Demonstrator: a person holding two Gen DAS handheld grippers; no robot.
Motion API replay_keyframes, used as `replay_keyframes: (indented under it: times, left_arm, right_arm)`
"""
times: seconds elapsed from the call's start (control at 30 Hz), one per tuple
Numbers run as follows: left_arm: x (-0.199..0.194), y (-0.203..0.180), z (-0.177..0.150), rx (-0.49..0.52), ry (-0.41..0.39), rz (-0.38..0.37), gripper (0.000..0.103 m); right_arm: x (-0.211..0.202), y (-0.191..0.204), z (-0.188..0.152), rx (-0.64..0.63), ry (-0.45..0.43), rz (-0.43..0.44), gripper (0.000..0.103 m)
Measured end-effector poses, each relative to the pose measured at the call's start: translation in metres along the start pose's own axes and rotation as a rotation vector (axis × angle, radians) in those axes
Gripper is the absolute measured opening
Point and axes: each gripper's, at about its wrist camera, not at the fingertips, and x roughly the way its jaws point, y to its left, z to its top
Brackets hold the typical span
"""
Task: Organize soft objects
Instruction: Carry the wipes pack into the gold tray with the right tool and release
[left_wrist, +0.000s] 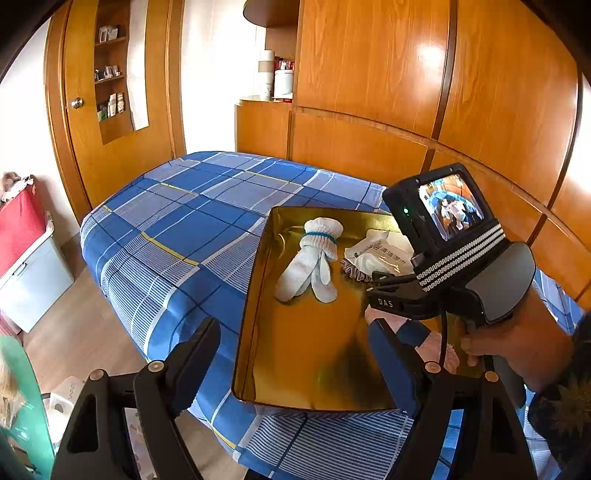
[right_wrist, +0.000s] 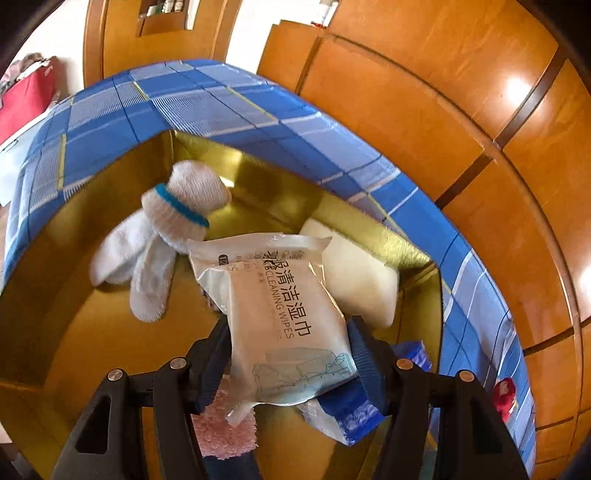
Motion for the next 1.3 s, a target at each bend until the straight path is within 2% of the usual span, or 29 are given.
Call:
replay_keyframes:
  times: [0.4,0.5,1.0,1.3]
  left_arm:
    - [0.002,-0.003,-0.003,0.011,0.006,-0.001,0.083]
    - [0.002,-0.004,-0.003,0.013,0.006,0.000,0.083]
    - [-0.005,-0.007,-0.004,0.028,-0.003,-0.002,0.083]
    - [-0.011,-0.012,-0.003,0.047,-0.020,-0.005,0.083]
  right_arm:
    - [-0.008,-0.015,-0.008,0.113,-0.001,0.136,0.065]
    - [-0.015,-0.017,-0.011,0.139,-0.022,0.161,0.070]
    - [-0.048,-0.023,-0.020,0.165,-0.128,0.169,0.071]
    - [-0.078,-0.039,-0.040,0.204,-0.196,0.169,0.071]
